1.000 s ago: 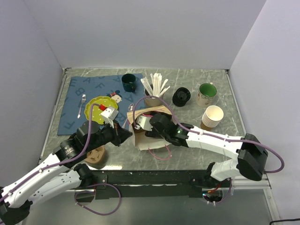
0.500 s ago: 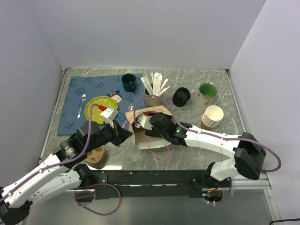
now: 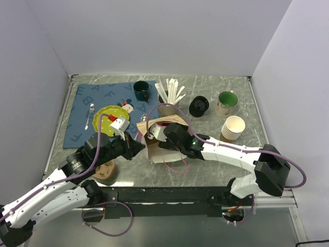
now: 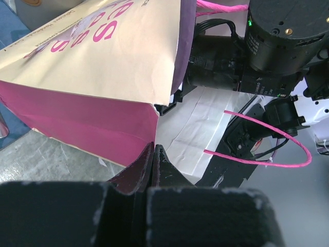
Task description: Pack the takeout coffee
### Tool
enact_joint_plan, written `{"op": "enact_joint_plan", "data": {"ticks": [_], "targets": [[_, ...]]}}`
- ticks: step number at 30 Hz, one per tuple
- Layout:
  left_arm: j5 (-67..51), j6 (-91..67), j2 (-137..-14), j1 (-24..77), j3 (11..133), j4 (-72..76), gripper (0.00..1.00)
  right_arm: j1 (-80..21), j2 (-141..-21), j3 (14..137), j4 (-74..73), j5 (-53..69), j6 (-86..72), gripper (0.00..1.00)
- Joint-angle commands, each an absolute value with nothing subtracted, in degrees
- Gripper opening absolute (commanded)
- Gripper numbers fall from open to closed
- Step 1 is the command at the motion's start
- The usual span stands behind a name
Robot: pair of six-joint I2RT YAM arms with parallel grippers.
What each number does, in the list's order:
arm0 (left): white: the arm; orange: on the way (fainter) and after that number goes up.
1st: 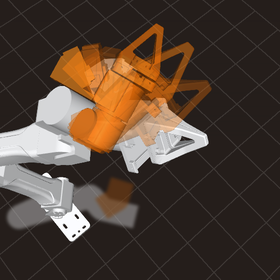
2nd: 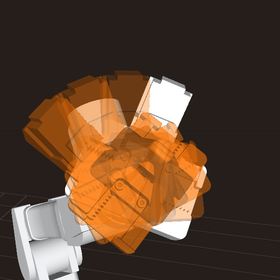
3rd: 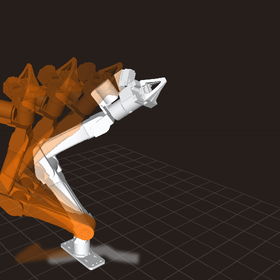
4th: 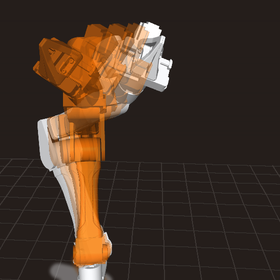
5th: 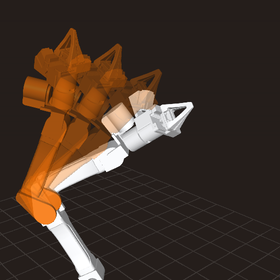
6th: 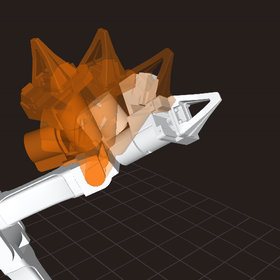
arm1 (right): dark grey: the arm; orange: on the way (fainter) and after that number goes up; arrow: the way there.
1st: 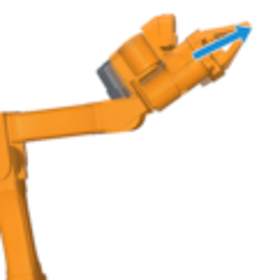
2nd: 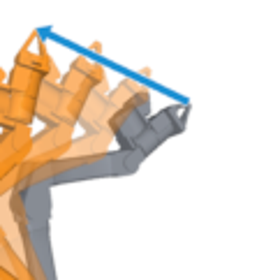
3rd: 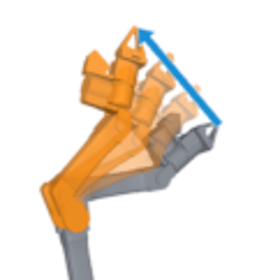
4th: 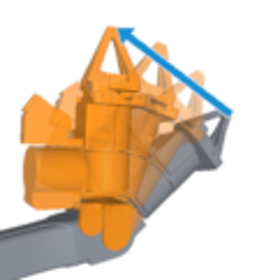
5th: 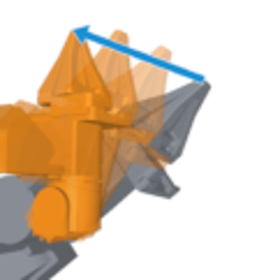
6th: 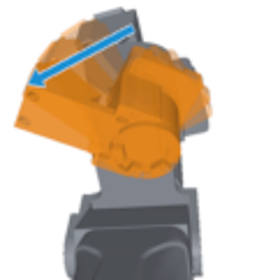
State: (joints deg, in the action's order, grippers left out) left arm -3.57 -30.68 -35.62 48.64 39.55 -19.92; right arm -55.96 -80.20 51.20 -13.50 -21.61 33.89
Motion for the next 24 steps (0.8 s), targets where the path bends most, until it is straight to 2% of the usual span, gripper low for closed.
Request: {"op": "enact_joint_plan", "data": {"ticks": [1,7,14,16,21,24], "targets": [[-6.0,-30.5,-35.8,48.9,39.0,-19.2,0.01,-53.4,-81.9,52.0,-12.7,-23.6,30.6,0.67],[-6.0,-30.2,-36.1,48.8,39.1,-18.8,0.01,-52.9,-81.8,53.0,-12.7,-23.2,31.2,0.76],[-5.3,-29.8,-37.5,48.8,40.5,-18.5,0.01,-53.0,-79.2,54.1,-15.6,-21.2,32.1,0.81],[-5.2,-29.8,-38.4,48.8,41.3,-18.4,0.01,-53.0,-78.2,54.8,-17.4,-20.7,32.2,0.87],[-5.1,-29.8,-41.0,48.8,43.1,-18.2,0.03,-53.1,-76.3,57.7,-23.4,-20.0,31.3,0.89],[-5.4,-29.5,-42.2,48.8,44.1,-17.9,0.01,-52.9,-75.2,59.3,-25.9,-18.9,30.4,0.88]]}}
